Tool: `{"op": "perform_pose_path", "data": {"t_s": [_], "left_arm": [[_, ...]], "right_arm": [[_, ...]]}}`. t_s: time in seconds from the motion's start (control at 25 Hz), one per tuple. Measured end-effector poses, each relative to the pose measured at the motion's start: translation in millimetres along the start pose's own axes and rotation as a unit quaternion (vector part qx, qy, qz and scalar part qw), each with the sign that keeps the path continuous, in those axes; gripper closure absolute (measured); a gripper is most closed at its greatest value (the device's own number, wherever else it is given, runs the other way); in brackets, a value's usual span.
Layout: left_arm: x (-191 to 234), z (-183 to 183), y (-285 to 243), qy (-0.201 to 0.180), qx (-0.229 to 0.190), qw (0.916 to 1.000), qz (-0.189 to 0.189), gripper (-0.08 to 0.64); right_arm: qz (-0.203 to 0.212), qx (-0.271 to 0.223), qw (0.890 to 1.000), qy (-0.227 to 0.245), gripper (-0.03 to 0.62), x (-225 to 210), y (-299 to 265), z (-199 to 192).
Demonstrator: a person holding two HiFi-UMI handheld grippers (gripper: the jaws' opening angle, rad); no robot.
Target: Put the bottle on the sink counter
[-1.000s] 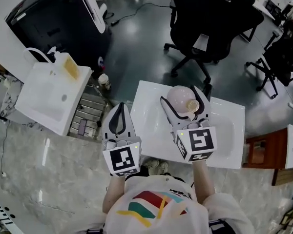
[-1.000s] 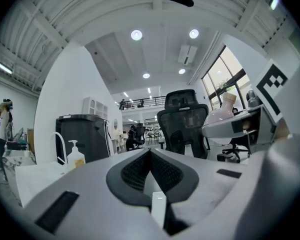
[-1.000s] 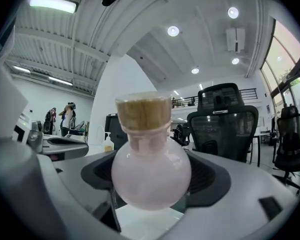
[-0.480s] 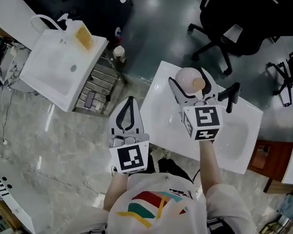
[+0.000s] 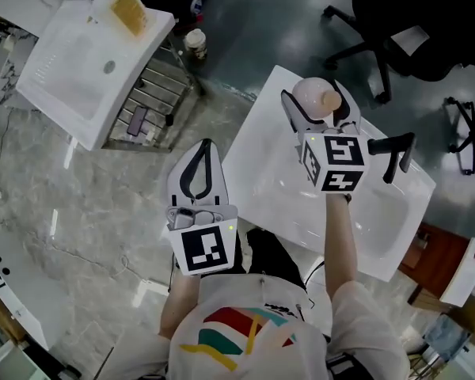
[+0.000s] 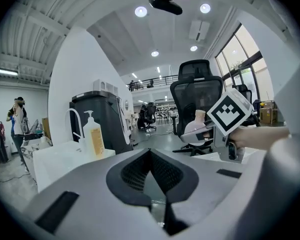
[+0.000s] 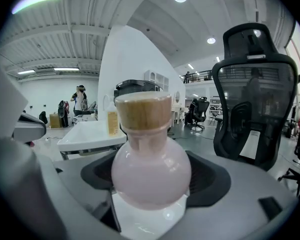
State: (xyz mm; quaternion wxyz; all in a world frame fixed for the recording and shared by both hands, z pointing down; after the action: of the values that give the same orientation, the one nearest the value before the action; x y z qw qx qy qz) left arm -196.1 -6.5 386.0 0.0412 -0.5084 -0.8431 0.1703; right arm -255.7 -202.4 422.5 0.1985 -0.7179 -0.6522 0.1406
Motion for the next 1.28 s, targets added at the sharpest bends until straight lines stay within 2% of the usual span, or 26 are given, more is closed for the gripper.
{"op": "perform_pose_path", "data": {"t_s": [0.64, 0.84, 1.12, 1.28], "left_arm": [[-3.3, -43.1, -20.8, 0.012, 0.050, 0.9986, -0.010, 0.542], [-7.6, -54.9, -25.5, 0.000, 0.062, 0.9979, -0.018, 0.543], [-11.5, -66.3, -29.6, 0.004, 0.071, 0.9973, -0.018, 0.542], [-14.5, -71.8, -32.8, -0.013, 0.078, 0.9966, -0.025, 0.542]], "right_arm": [[0.034, 0.080, 0.996, -0.027, 0.198, 1.0, -82.5, -62.6], [0.036, 0.094, 0.995, -0.022, 0.198, 0.5, -99.2, -79.5], [0.044, 0.117, 0.992, -0.023, 0.198, 2.8, -117.7, -100.0], [0.048, 0.124, 0.990, -0.035, 0.198, 2.0, -122.6, -106.3]]}}
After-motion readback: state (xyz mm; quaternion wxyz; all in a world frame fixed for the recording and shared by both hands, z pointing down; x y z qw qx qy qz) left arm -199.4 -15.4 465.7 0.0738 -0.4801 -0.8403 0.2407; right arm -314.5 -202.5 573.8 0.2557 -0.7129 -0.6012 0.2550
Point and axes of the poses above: the fingertips, and each gripper's own axes: y backward along the fingers, x to its left, z out of its top, the point moved 1 cm from there along y, backward along the fingers, and after that the axes turned 7 degrees about x, right-handed, at the moved point
